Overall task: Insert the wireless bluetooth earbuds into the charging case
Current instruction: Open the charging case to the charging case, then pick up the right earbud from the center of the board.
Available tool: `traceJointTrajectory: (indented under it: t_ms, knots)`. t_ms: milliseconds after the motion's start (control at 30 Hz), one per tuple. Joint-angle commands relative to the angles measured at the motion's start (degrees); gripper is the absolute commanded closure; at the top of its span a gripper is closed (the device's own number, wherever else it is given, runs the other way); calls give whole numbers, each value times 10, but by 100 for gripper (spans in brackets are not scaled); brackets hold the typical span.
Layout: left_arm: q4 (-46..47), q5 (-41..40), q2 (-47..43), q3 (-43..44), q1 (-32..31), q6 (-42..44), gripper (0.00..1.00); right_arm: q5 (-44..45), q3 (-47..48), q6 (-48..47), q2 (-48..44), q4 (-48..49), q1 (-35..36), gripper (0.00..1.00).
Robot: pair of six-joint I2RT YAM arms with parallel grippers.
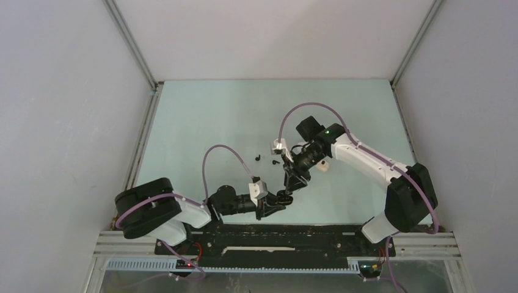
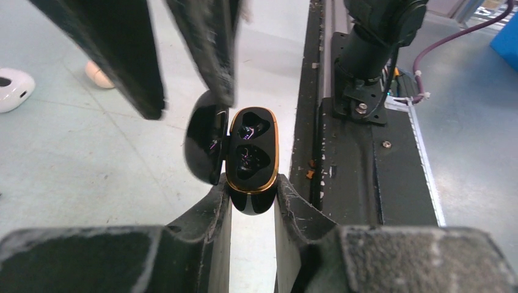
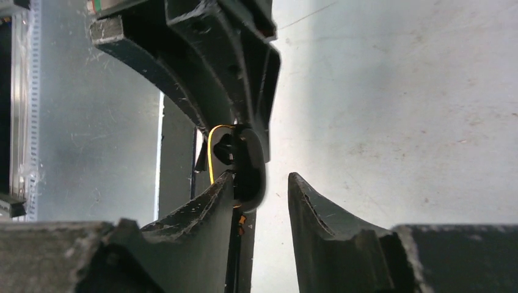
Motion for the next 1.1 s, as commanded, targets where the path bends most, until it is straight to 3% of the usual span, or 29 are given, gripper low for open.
traceJointTrajectory:
  t_ms: [0,433,567,800,900,1067]
  knots:
    - [42,23,-15,8,-7,23,100,-66,35,5,3,0,-31,59]
    - [40,-26,-52,-12,-6,15,100,-119,36,6,-34,4,-112,56]
    - [-15,-79,-137,-32,3,8,100,-10,15,122,-44,133,-126,61]
    - [-289,-182,-363,-26,8,37,100,178,31,290,-22,282,-126,71]
    - [-290,-205,-416,-56,8,35,100,190,95,294,33,242,-111,71]
    - [-213,-162,-414,-112,13,21,100,224,172,204,133,169,-47,68]
